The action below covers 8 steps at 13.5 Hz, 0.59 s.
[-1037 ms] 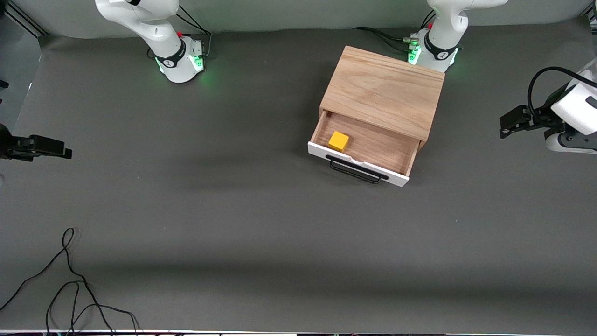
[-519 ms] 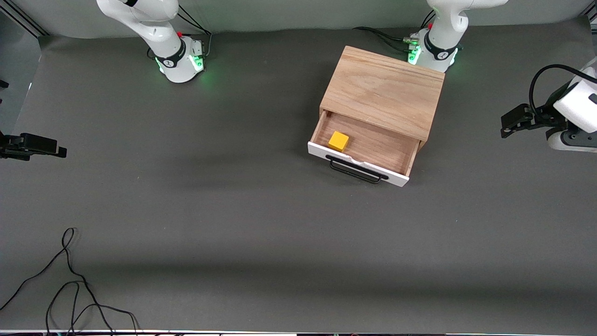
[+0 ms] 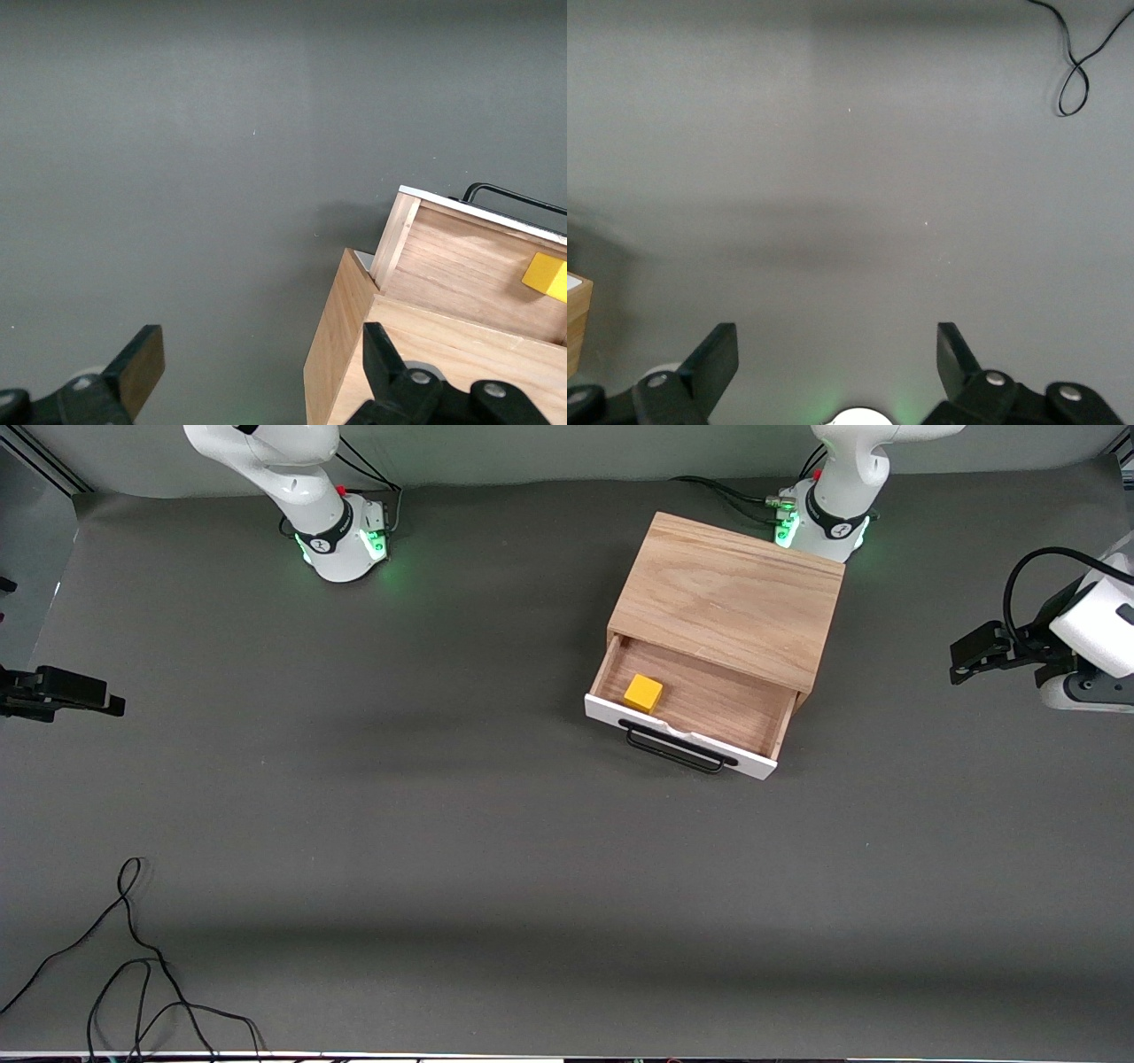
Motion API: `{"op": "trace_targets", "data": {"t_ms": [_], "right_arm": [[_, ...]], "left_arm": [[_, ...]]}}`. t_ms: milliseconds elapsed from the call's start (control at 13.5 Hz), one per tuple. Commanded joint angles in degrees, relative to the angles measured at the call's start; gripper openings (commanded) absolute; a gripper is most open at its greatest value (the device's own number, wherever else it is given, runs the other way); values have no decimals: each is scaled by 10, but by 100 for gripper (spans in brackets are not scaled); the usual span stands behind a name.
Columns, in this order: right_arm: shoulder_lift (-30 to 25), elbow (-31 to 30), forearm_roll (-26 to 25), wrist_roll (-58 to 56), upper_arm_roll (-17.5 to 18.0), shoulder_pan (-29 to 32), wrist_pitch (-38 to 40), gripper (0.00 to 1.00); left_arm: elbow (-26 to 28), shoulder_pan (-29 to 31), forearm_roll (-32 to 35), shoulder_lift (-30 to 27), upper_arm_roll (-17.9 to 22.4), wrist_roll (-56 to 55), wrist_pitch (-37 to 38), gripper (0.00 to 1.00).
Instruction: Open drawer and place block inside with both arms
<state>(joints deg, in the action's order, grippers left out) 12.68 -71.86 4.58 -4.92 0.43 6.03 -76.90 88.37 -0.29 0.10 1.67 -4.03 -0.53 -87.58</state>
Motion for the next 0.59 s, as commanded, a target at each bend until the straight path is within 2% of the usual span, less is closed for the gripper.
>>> {"op": "trace_targets", "data": {"t_ms": [0, 148, 222, 519], "right_arm": [[-71, -102, -15, 8, -1, -19, -47, 99], [-109, -157, -54, 10, -3, -45, -82, 99], [-114, -167, -58, 10, -3, -45, -91, 99], [-110, -167, -62, 9, -3, -44, -97, 100]], "left_arm": [[-11, -7, 4, 2, 3, -11, 14, 100], [-11, -7, 6, 3, 3, -12, 7, 100], [-10, -7, 11, 2, 3, -12, 9, 100], [-7, -8, 15, 1, 3, -12, 10, 100]]}}
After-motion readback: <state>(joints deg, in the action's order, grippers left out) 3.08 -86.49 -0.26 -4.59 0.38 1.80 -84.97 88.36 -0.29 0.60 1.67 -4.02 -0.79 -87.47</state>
